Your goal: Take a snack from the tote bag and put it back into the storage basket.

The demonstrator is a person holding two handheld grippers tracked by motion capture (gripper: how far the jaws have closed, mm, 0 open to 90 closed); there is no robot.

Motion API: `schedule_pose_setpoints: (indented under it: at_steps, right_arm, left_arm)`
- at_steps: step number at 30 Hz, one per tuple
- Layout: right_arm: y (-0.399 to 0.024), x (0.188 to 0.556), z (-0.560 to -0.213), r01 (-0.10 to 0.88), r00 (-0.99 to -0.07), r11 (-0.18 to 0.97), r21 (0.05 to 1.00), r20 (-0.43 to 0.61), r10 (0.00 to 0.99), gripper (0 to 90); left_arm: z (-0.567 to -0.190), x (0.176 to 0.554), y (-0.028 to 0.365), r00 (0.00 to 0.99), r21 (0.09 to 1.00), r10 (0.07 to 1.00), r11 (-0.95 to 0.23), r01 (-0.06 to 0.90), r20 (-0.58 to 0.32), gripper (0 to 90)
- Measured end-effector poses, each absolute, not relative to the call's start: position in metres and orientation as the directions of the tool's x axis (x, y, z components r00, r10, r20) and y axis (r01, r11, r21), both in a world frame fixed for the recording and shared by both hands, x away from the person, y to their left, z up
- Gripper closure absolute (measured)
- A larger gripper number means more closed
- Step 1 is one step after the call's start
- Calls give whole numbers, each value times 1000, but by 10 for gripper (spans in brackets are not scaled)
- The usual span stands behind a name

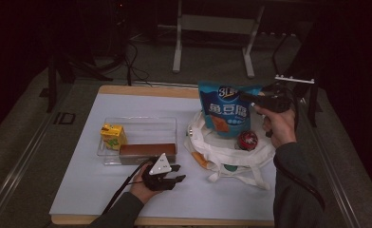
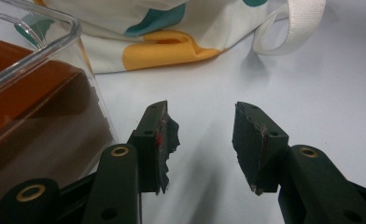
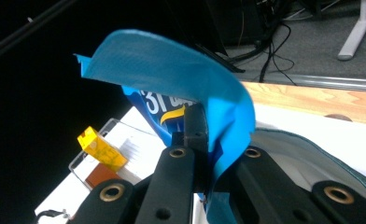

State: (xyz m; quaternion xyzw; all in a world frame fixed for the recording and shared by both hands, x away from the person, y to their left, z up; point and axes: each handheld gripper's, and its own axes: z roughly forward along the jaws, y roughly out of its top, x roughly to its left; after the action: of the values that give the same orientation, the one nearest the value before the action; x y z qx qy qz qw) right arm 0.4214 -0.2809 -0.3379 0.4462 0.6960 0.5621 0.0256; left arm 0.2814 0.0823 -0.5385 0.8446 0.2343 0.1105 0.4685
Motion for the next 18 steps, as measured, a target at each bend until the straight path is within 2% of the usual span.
schedule_pose_setpoints:
  at_steps: [18]
  right_arm:
    - [-288, 409, -327, 586, -580, -49, 809, 461, 671, 893]
  left_arm:
    - [-539, 280, 81, 864, 839, 503, -464, 285, -15, 566]
